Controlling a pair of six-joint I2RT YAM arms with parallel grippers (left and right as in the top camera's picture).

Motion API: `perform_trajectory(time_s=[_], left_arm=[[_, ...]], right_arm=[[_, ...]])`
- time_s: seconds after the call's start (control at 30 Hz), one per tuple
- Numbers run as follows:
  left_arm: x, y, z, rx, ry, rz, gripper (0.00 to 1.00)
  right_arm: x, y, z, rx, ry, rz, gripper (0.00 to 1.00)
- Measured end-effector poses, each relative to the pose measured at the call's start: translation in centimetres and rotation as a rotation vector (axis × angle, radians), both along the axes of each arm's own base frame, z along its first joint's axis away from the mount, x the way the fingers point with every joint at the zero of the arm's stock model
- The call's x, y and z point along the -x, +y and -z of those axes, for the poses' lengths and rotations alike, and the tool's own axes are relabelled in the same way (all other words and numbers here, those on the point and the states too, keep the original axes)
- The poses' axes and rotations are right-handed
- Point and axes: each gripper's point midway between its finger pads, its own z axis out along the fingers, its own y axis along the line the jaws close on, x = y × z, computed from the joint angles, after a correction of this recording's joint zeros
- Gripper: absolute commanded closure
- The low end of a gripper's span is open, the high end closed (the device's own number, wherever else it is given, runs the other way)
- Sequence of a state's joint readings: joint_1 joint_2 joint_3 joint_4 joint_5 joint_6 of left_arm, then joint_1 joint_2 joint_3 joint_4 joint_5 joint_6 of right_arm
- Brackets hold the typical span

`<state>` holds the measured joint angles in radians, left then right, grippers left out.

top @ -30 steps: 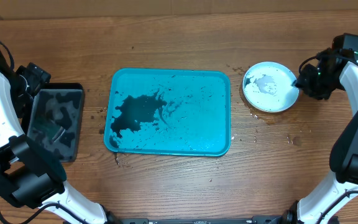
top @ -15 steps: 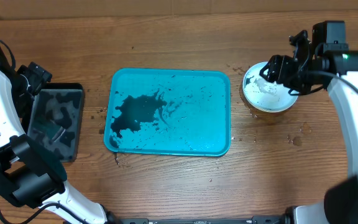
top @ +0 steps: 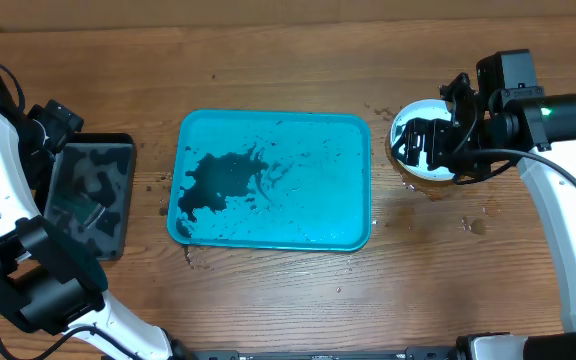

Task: Clean dirty plates on tray and stack at the side
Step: 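Release the white plate and pull the right gripper back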

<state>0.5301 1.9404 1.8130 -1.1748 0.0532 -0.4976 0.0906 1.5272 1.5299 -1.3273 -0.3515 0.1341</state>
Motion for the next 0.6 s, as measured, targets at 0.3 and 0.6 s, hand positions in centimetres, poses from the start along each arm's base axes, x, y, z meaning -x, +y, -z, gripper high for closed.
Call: perform_trajectory(time_s=[0.3, 0.6], left_arm=[[0.0, 0.0, 0.0, 0.000, 0.000, 0.000, 0.00], [0.0, 0.0, 0.0, 0.000, 0.000, 0.000, 0.00]], right_arm=[[1.6, -0.2, 0.4, 0.007, 0.070, 0.000, 0.00], [0.7, -0.6, 0.4, 0.034, 0.031, 0.006, 0.00]])
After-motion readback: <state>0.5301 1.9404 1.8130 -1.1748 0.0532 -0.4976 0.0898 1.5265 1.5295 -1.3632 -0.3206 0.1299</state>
